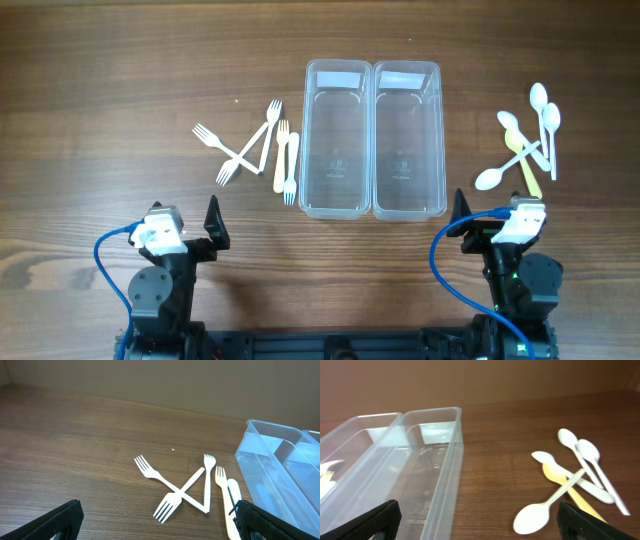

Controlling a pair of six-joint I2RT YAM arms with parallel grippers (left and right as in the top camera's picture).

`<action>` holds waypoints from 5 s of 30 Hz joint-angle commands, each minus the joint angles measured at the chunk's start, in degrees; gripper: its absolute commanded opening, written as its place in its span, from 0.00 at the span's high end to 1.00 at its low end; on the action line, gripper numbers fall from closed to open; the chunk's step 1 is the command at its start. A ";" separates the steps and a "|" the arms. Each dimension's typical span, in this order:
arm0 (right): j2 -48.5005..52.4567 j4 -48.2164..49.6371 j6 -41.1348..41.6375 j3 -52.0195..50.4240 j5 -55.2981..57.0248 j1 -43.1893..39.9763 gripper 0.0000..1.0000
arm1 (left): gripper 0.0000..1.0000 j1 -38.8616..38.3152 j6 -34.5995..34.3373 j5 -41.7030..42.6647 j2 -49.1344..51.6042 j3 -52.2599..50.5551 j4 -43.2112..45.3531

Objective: Pack container

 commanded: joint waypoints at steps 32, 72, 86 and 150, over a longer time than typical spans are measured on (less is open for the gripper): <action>65.51 -35.71 -0.68 64.22 -4.96 -3.82 0.00 | 0.00 0.48 -3.98 14.45 59.06 48.17 -18.99; 106.22 -27.19 33.14 63.89 6.86 -12.22 0.66 | 0.00 0.48 -4.02 13.86 64.11 48.15 -22.27; 90.97 -33.94 28.22 64.13 3.63 -12.02 0.96 | 0.00 0.48 -4.02 13.86 64.11 48.15 -22.27; 102.77 -25.94 -18.51 63.89 2.75 -17.79 0.44 | 0.00 0.48 -4.02 13.84 64.11 48.15 -22.27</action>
